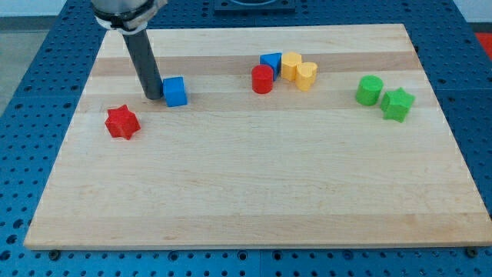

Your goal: Slide the blue cube to the bottom of the red circle

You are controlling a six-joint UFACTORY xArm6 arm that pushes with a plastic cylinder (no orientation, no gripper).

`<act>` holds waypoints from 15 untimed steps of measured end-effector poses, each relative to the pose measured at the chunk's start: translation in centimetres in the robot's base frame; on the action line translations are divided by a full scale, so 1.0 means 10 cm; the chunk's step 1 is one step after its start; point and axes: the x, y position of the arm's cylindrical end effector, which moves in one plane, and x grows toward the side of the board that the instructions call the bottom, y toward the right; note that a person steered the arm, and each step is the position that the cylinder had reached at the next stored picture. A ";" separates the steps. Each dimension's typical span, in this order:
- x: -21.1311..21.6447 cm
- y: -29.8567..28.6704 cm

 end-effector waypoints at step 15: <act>-0.03 1.08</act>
